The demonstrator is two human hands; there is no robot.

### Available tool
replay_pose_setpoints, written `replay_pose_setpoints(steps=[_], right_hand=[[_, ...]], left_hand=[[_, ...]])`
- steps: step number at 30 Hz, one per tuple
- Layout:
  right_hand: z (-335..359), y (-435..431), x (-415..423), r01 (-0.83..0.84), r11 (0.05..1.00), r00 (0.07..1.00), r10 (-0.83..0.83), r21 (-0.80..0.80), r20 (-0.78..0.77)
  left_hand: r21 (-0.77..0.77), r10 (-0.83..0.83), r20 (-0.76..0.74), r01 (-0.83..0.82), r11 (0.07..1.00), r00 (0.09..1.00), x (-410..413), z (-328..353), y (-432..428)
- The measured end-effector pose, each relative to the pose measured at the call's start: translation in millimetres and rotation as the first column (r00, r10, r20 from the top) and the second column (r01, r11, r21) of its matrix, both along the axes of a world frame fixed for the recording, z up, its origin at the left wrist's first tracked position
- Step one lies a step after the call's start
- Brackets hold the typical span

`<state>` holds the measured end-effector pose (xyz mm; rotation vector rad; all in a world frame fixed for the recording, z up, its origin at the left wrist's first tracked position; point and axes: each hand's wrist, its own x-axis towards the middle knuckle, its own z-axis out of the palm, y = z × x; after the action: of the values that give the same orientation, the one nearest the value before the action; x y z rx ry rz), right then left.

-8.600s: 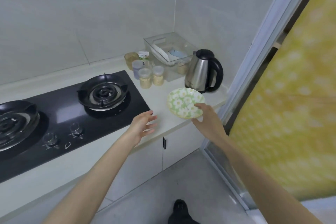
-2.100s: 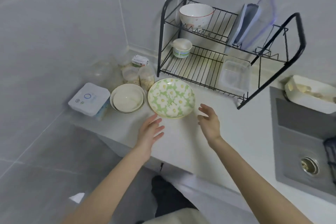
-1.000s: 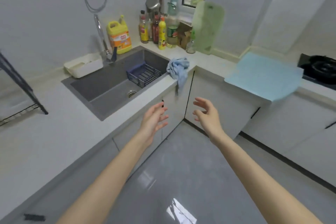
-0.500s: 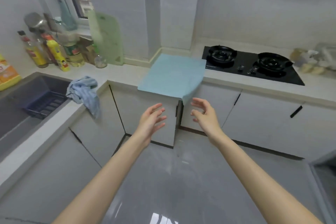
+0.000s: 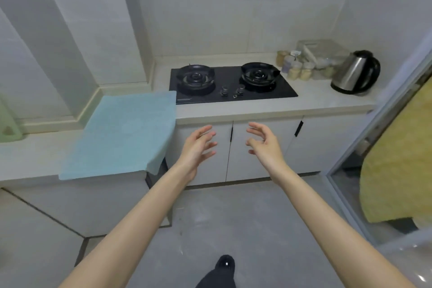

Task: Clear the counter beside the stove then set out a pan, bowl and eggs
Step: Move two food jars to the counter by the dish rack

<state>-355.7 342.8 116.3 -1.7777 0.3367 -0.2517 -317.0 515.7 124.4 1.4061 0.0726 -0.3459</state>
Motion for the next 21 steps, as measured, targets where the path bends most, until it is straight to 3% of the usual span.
replay_pose_setpoints(steps=[13, 21], right_hand=[[16.4, -192.7, 144.3, 0.264, 0.964, 0.965, -0.264, -0.020, -0.002], [2.5, -301.6, 213.0, 0.333, 0.942, 0.942, -0.334, -0.043, -0.013]], left_hand=[[-0.036, -0.290, -0.019, 0.289, 0.957, 0.957, 201.6, 5.5, -213.7], [0.023, -0.345, -0.004, 0.345, 0.939, 0.939, 278.9, -13.8, -321.6]])
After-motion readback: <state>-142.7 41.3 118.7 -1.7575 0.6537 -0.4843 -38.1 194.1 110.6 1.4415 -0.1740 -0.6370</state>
